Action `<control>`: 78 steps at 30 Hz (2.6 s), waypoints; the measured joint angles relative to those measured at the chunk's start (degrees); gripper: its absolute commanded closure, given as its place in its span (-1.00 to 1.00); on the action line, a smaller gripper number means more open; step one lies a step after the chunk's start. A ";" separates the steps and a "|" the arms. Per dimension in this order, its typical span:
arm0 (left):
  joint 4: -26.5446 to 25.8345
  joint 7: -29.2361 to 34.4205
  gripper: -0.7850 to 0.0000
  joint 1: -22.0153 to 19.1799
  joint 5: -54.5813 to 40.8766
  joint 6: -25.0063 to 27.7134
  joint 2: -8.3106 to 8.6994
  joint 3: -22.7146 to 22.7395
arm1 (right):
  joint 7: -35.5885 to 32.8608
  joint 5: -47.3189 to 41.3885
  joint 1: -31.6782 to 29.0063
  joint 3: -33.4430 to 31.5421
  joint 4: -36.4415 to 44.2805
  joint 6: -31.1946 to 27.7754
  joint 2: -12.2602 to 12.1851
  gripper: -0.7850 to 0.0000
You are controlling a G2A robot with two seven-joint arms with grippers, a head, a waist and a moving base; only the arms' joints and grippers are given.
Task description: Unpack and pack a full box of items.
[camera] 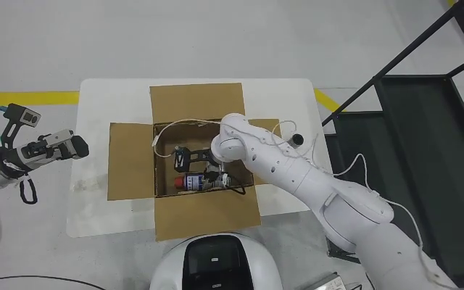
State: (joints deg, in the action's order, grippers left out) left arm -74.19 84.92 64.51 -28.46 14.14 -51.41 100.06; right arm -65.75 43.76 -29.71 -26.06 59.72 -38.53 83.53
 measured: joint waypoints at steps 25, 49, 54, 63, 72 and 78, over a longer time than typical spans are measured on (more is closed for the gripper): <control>0.00 0.00 -1.00 0.00 0.00 0.00 0.00 0.00 | 8.66 1.98 4.75 8.28 -21.64 0.32 10.92 1.00; 0.00 0.00 -1.00 0.00 0.00 0.00 0.00 0.00 | 13.61 2.61 7.50 1.24 -18.66 -0.93 8.03 1.00; 0.00 0.00 -1.00 0.00 0.00 0.00 0.00 0.00 | 14.62 2.94 4.94 -2.96 -11.81 -2.43 4.50 1.00; 0.00 0.00 -1.00 0.00 0.00 0.00 0.00 0.00 | 13.88 3.78 -5.59 -14.94 6.15 -5.78 -3.63 1.00; 0.00 0.00 -1.00 0.00 0.00 0.00 0.00 0.00 | 20.50 7.57 -18.25 -27.37 21.71 -6.56 -9.05 1.00; 0.00 0.00 -1.00 0.00 0.00 0.00 0.00 0.00 | 30.23 8.57 -24.88 -32.71 27.23 -8.66 -10.69 1.00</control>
State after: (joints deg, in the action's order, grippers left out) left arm -74.19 84.92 64.51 -28.46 14.14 -51.41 100.06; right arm -35.51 52.32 -54.59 -58.77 86.95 -47.20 72.84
